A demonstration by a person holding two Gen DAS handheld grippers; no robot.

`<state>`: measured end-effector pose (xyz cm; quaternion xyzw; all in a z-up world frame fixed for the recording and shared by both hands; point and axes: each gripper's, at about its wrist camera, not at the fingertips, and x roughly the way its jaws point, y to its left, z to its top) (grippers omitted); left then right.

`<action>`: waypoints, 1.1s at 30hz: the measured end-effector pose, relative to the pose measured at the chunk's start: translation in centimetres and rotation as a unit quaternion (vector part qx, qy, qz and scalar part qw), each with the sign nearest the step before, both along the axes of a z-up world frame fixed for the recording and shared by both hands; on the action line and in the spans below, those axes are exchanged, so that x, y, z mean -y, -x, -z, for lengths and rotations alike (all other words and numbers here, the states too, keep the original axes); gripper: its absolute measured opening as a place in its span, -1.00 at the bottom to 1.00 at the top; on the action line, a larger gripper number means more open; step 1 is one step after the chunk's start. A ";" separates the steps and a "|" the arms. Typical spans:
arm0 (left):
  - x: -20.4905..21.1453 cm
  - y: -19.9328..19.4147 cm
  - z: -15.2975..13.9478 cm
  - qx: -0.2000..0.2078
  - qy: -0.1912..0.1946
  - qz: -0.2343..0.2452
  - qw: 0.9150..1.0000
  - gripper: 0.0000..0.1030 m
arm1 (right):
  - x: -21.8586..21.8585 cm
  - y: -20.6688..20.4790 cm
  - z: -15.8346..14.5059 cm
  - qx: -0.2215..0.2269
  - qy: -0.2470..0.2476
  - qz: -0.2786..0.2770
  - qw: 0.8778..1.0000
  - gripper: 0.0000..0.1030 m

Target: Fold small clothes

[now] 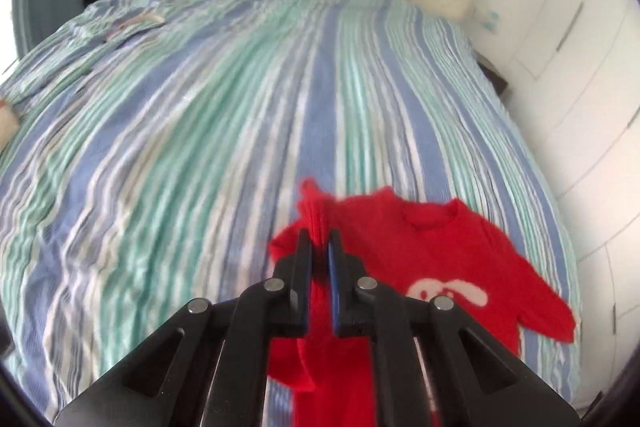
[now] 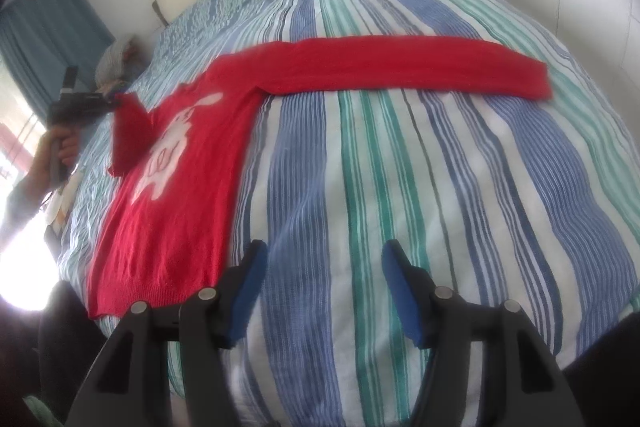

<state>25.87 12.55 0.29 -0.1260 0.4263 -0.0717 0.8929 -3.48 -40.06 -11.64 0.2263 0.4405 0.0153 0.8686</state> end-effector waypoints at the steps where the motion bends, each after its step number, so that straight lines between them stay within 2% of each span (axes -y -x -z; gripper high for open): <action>1: -3.2 1.1 -0.3 0.000 0.018 -0.042 0.999 -0.88 | 0.0 0.0 0.1 -0.001 -0.002 0.000 1.000 0.15; 3: -9.7 2.9 0.4 -0.007 0.038 -0.135 0.990 -0.88 | 0.0 -0.1 0.4 -0.001 -0.007 0.002 1.000 0.15; 5: -15.0 5.3 2.3 -0.018 0.031 -0.211 0.977 -0.88 | -0.2 -0.1 0.3 0.003 -0.007 0.002 1.000 0.15; 8: -19.5 7.1 7.1 -0.051 0.015 -0.280 0.959 -0.87 | -0.9 -0.1 0.2 0.007 0.001 -0.005 1.000 0.15; 10: -21.0 7.6 10.1 -0.077 0.019 -0.292 0.953 -0.82 | -1.6 -0.2 0.3 0.005 0.007 -0.013 1.000 0.15; 12: -21.9 7.5 12.5 -0.099 0.051 -0.286 0.952 -0.66 | -2.2 -0.3 0.3 0.002 0.014 -0.024 1.000 0.15; 14: -22.5 7.8 13.4 -0.106 0.081 -0.277 0.952 -0.09 | -2.9 -0.3 0.1 0.001 0.028 -0.033 0.999 0.15; 16: -22.7 8.1 13.6 -0.092 0.089 -0.273 0.954 0.26 | -3.5 -0.2 -0.2 0.003 0.041 -0.041 0.998 0.15; 17: -22.6 8.1 13.6 -0.086 0.086 -0.270 0.955 0.35 | -3.7 -0.1 -0.4 0.005 0.047 -0.042 0.998 0.15; 18: -22.6 8.0 13.6 -0.083 0.082 -0.269 0.956 0.35 | -3.9 0.0 -0.6 0.006 0.052 -0.043 0.998 0.15; 19: -22.8 7.9 13.8 -0.082 0.080 -0.268 0.957 0.33 | -4.1 0.0 -0.6 0.005 0.054 -0.042 0.998 0.15; 20: -22.9 7.6 14.0 -0.083 0.080 -0.267 0.957 0.16 | -4.2 0.0 -0.6 0.003 0.054 -0.042 0.998 0.15; 21: -23.0 7.2 14.3 -0.086 0.081 -0.264 0.957 -0.10 | -4.5 -0.1 -0.5 0.000 0.054 -0.042 0.998 0.15; 22: -23.0 6.5 14.6 -0.097 0.084 -0.256 0.958 -0.93 | -4.7 -0.1 -0.4 -0.004 0.055 -0.044 0.998 0.15; 23: -22.7 6.1 14.8 -0.109 0.079 -0.249 0.959 -0.90 | -5.0 -0.3 -0.2 -0.007 0.058 -0.046 0.997 0.15; 25: -22.0 6.3 13.1 -0.100 0.010 -0.263 0.960 -0.90 | -5.5 -0.6 0.0 -0.013 0.065 -0.053 0.996 0.15; 26: -22.0 6.7 12.3 -0.095 -0.026 -0.275 0.956 -0.90 | -5.7 -0.7 0.1 -0.015 0.068 -0.055 0.996 0.14; 28: -22.9 7.3 11.9 -0.103 -0.074 -0.301 0.945 -0.90 | -5.9 -0.6 -0.1 -0.013 0.075 -0.056 0.996 0.14; 31: -24.0 7.5 13.2 -0.133 -0.105 -0.304 0.938 -0.90 | -5.6 -0.3 0.0 -0.012 0.073 -0.046 0.996 0.14; 33: -24.0 7.4 13.9 -0.146 -0.112 -0.299 0.936 -0.90 | -5.3 -0.6 0.5 -0.020 0.066 -0.040 0.997 0.15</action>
